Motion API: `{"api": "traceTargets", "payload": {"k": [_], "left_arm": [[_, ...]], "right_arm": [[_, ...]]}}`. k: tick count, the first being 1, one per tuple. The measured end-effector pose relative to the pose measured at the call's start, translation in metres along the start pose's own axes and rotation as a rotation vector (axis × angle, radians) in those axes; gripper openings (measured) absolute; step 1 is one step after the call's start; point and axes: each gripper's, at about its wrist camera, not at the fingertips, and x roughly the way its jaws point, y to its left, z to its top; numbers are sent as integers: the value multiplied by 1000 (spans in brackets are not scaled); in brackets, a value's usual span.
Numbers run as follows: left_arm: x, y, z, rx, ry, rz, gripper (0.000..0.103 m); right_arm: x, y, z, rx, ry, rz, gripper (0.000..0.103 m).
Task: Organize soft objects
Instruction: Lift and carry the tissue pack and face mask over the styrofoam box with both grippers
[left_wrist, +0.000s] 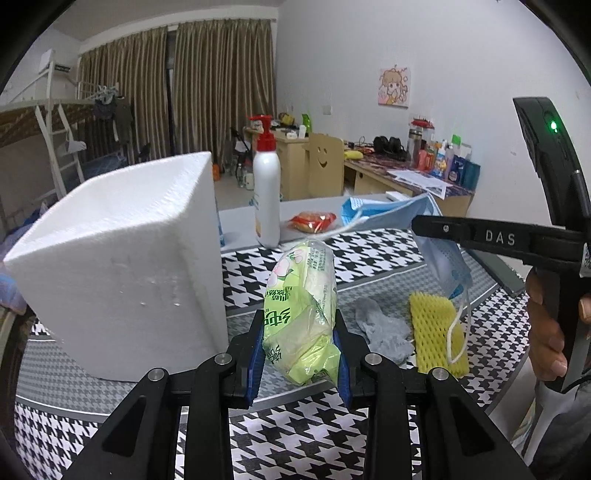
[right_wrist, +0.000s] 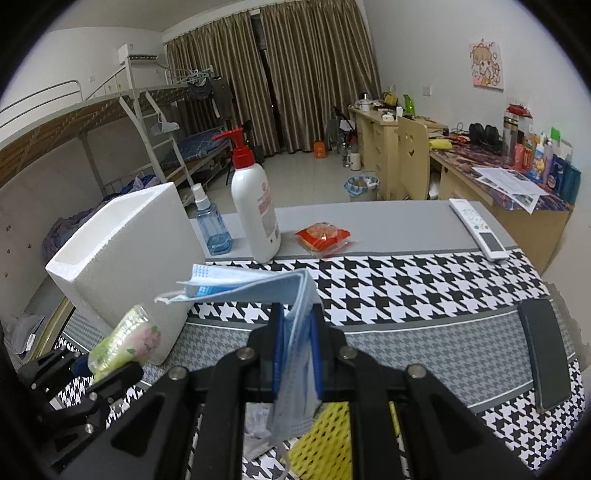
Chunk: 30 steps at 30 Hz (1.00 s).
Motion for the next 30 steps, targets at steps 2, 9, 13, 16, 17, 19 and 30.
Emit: {"api": "traceTargets", "payload": {"k": [2,9,13,16,17,19,30], "left_arm": [[-3,0,1,-1,-10,4,34],[-12,5,9,-4,-43,12,34],[-18,8,14,-3,-62,17,34],[-22,9,17,-3,-77,22,34],[-23,10,19,-4,-83,25,34],[-25,12,21,-4,-92,29,34],[-37,19,32,4,-141,55,34]], "right_arm": [[-4,2,0,0,-11,-7,17],[-17,7,2,-2,-50,-27,17],[-21,8,4,5,-62,-24,17],[-25,7,6,17,-81,-41,17],[-26,7,6,18,-86,-47,17],[-27,7,6,22,-89,-44,17],[-33,13,12,22,-113,-25,17]]}}
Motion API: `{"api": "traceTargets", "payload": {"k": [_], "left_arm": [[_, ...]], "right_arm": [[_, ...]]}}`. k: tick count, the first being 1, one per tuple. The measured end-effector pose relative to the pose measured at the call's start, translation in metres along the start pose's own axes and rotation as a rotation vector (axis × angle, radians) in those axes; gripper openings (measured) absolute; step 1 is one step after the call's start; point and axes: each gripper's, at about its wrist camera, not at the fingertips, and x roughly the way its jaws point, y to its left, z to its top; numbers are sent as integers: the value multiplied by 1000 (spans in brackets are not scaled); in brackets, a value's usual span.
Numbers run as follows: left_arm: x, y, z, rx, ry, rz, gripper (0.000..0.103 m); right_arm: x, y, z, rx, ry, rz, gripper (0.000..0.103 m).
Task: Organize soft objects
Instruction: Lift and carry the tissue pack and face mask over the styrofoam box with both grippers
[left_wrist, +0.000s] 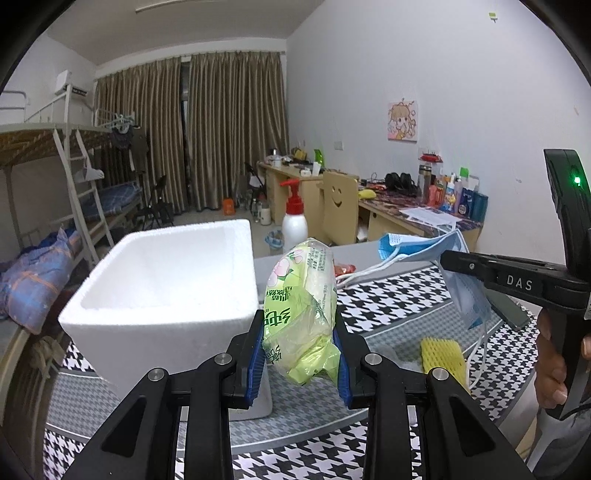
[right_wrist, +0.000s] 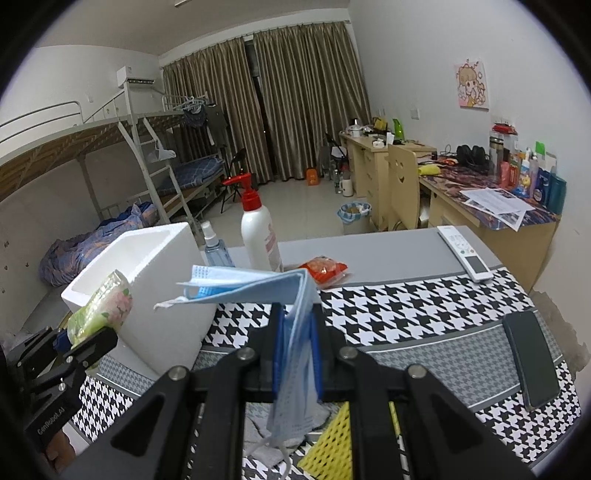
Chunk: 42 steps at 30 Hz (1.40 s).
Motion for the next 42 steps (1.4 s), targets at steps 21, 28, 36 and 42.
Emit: {"api": "traceTargets", "payload": {"k": [21,28,36,42], "left_arm": [[-12,24,23,6,-81,62,34],[-12,31,29,1,-96,77,34],[-12,42,36,-6,-106,100,34],[-9,48,39,-11,-107,114,34]], "right_arm": [[0,9,17,-6,-50,11,17],[0,15,23,-14,-61,22,17],[4,29,29,-32,-67,45,17],[9,37,35,-49,-69,56,17]]}}
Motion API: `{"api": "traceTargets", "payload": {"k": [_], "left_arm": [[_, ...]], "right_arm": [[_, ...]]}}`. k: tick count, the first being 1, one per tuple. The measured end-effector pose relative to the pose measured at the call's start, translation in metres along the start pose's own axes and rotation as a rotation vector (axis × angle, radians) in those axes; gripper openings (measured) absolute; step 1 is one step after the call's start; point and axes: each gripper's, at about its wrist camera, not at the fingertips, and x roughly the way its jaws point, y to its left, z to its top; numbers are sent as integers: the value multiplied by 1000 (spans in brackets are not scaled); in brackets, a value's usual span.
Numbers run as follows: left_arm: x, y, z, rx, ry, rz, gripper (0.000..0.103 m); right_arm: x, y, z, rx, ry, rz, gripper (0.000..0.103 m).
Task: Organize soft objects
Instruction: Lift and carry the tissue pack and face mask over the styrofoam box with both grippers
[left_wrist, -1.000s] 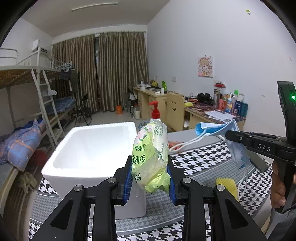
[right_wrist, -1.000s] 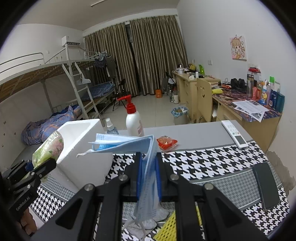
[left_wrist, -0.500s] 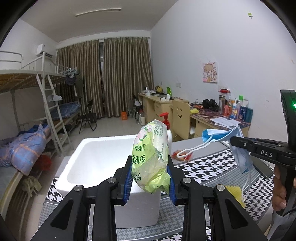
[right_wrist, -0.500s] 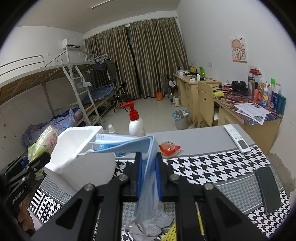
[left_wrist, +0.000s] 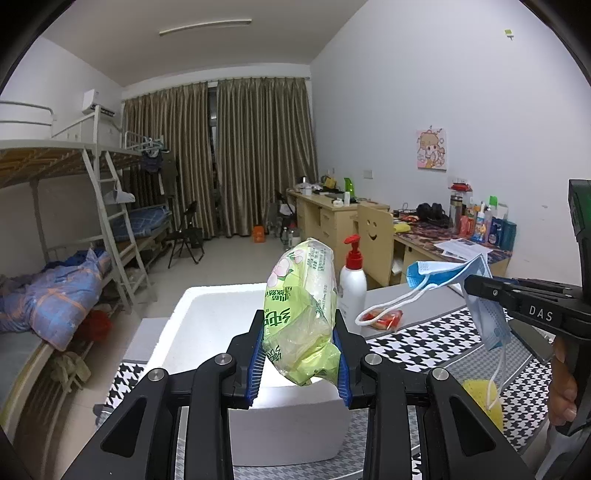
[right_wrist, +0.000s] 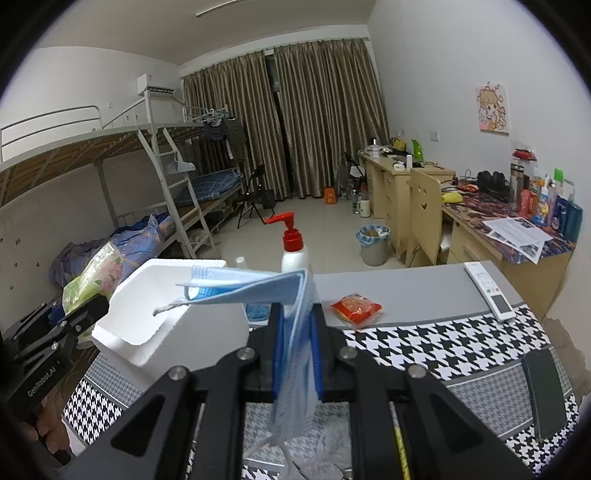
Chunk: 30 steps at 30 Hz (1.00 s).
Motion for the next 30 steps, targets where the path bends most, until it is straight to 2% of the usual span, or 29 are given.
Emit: {"api": "traceTargets", "payload": {"k": [30], "left_arm": [[19,27,5,-41,36,73,34]], "right_arm": [[15,34,18,-19,4,57,17]]}}
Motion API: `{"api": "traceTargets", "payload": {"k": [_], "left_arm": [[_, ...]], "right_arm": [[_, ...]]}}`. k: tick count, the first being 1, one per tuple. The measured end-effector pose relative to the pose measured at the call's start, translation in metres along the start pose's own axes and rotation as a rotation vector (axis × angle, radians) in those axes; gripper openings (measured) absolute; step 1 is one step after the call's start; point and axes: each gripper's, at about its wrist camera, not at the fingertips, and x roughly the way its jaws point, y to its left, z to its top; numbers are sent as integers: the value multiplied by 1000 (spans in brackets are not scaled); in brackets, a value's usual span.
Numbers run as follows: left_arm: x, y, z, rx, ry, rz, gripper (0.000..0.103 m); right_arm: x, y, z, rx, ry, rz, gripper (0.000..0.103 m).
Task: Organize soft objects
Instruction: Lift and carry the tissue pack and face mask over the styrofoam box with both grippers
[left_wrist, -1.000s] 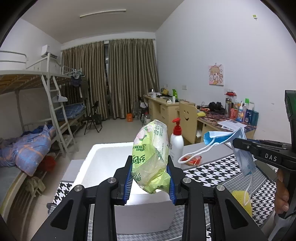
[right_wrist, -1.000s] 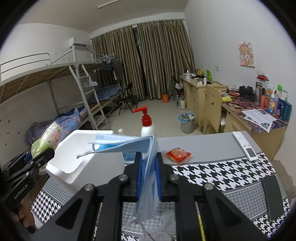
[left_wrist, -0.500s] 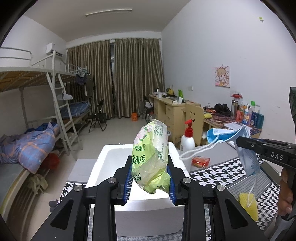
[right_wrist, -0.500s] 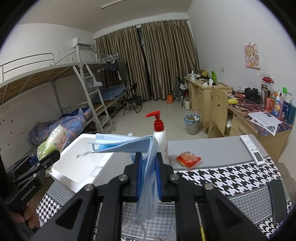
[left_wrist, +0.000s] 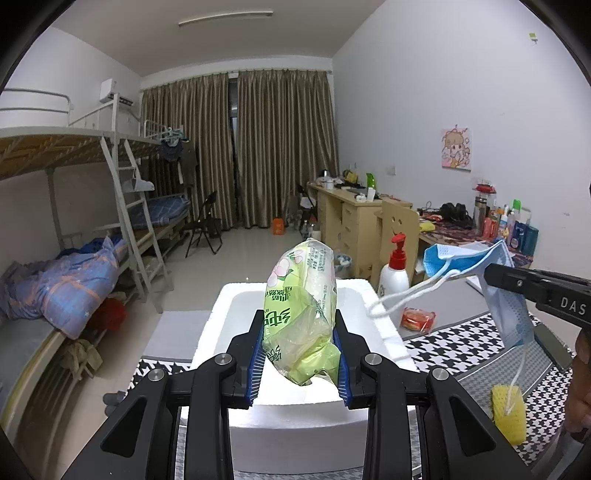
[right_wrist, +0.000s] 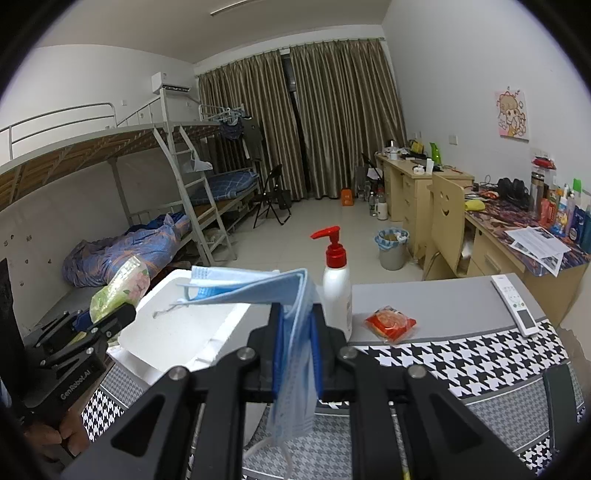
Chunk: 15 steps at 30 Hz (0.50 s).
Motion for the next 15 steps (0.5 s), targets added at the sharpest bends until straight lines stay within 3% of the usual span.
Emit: {"api": "traceTargets", "payload": {"k": [15], "left_arm": [[24,8,-1,-10,63,-5,34]], "right_arm": [[8,8,-1,-9,6,-2,17]]}}
